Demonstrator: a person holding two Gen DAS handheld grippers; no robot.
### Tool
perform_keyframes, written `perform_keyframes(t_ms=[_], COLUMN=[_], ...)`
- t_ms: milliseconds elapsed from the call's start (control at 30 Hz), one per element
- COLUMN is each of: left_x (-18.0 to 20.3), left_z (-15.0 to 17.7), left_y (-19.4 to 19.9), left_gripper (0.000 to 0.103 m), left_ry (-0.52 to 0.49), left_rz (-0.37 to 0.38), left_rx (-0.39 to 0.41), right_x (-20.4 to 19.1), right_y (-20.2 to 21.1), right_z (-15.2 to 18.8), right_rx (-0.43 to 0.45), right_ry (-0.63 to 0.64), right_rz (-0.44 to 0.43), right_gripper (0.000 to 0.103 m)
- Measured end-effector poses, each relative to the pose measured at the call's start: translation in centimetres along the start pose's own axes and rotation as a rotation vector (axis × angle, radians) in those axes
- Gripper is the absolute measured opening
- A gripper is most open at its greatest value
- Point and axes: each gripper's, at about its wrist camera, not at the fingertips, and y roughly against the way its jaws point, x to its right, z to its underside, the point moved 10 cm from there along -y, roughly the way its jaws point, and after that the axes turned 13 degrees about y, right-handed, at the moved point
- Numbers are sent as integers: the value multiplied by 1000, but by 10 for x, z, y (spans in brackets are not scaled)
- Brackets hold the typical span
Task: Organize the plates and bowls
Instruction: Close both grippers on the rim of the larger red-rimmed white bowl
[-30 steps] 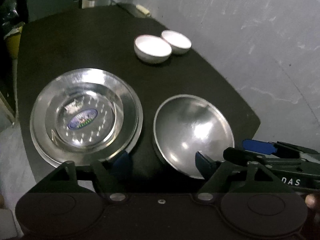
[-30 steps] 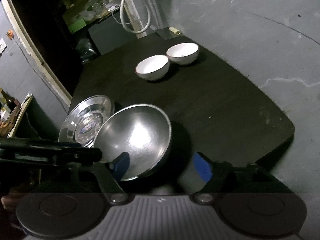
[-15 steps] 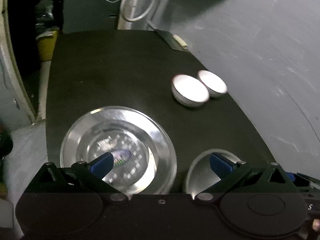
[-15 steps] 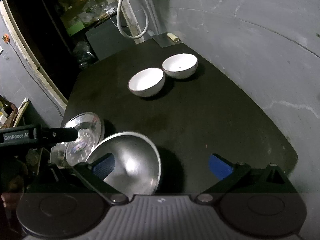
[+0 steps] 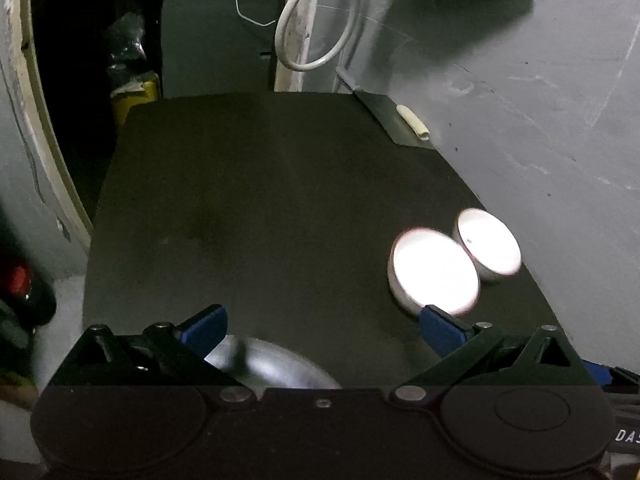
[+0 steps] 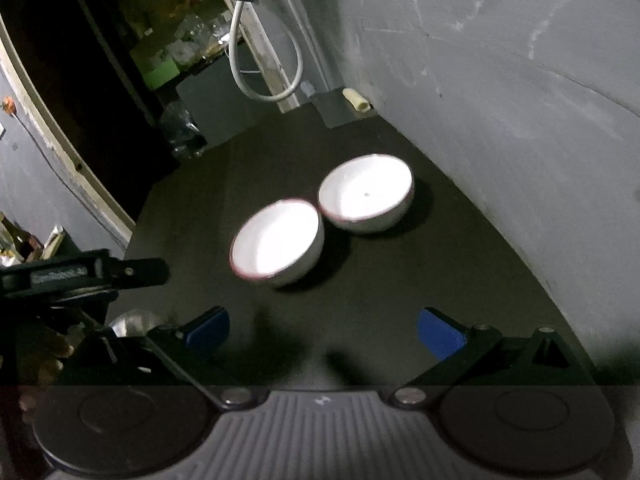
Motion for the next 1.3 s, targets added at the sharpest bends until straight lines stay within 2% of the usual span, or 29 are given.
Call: perform_keyframes(t_ms=[133,367,500,600,667,800,933,1200,1267,1300], left_x=[16,39,43,42,42,43,46,49,52,52], left_z=[-10,-16,-16,-13,-11,-9,-6,1,2,4], left_y=[-21,-44,-55,-60,-64,-69,-75,-79,-79,-78], left_gripper=[102,102,102,97,88,76,51,24,16,16], left_ry=[-34,-70,-92,-108,-111,-109,-109,-88,-87,-89], left_rz=[-35,-46,-47,-23,-14,18,47,97,117,119], left_rx=[14,4,-23,-45,-69,-98,-132,-169,-173,-173], right_x=[9,17,15,11,8,2,-1,-4,-7,-8], right_y=[-17,-37,-45,-49,-53,-56,-61,-72,-72,-72], right_z=[-16,-31,-33,-33,-30,-28,-28,-28,-28,-28], right_rx=[14,16,13,21,12,9,1,-19,-20,-21], right_ry=[1,-9,-14,-13,-22,-26,-39,-43,-37,-26], right_rz=[-20,-56,-63,-68,-69,-76,-83,-106,-117,-112], right_gripper=[98,88,82,77,71,61,55,36,34,34])
